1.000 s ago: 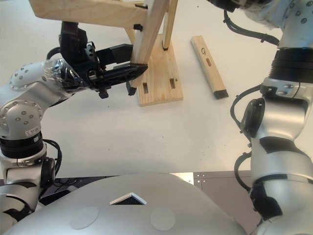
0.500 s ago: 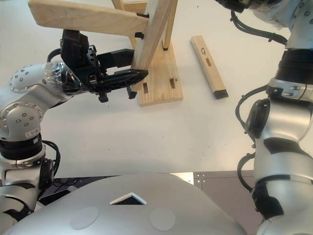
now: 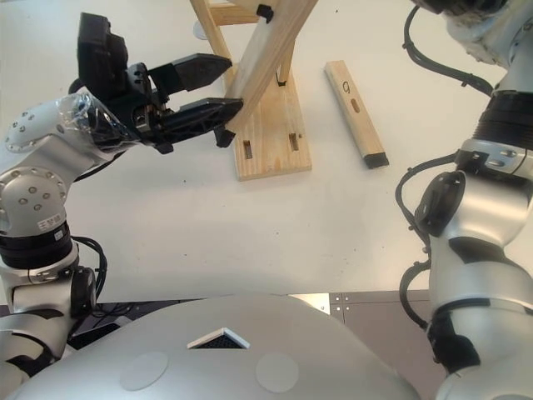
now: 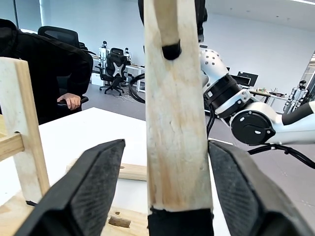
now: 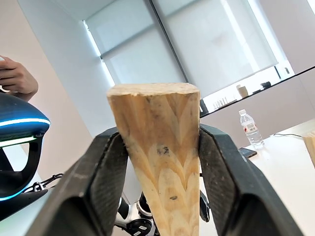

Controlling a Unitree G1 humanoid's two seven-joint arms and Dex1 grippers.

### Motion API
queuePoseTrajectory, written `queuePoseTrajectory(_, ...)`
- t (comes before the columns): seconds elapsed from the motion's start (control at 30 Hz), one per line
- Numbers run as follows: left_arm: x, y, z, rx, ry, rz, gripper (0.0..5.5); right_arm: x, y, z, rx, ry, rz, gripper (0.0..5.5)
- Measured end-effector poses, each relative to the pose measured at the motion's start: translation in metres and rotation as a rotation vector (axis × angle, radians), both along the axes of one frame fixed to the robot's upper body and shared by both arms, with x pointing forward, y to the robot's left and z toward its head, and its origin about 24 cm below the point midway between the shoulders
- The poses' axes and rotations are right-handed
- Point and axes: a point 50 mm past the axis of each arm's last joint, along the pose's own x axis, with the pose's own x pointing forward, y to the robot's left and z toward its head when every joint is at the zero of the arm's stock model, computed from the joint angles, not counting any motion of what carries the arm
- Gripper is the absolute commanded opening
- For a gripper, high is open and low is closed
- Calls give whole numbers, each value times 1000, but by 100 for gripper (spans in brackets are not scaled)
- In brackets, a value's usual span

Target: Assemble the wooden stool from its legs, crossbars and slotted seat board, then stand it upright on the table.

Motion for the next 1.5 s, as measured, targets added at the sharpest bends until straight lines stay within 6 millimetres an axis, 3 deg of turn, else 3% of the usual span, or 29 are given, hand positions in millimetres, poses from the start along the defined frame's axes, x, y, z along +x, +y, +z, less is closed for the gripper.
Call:
queuePoseTrajectory(0.23, 4, 15, 15, -102, -15, 49, 303, 5, -11, -2, -86, -41, -86, 208)
queuePoseTrajectory(0.33, 3, 15, 11, -76, -2, 47, 303, 6, -15, -3, -165, -84, -112, 207)
queuePoseTrajectory(0.6, 2, 9, -37, 57, 163, 11, 303, 16, -17, -40, -334, -63, -186, 207)
queuePoseTrajectory(0.8, 17, 3, -110, 225, 334, 138, 303, 25, -14, -58, -386, -53, -261, 207)
queuePoseTrajectory(0.97, 24, -19, -134, 431, 234, 121, 303, 27, -17, -61, -416, -58, -294, 207)
queuePoseTrajectory(1.1, 26, -38, -127, 557, 100, -34, 303, 27, -16, -61, -416, -57, -295, 207)
queuePoseTrajectory(1.17, 29, -44, -111, 613, 17, -102, 303, 27, -15, -61, -417, -61, -293, 207)
queuePoseTrajectory(1.37, 32, -37, -73, 733, -96, -167, 303, 28, -4, -61, -401, -66, -277, 207)
queuePoseTrajectory(1.5, 28, -23, -74, 812, -56, -228, 303, 28, -5, -61, -401, -65, -280, 207)
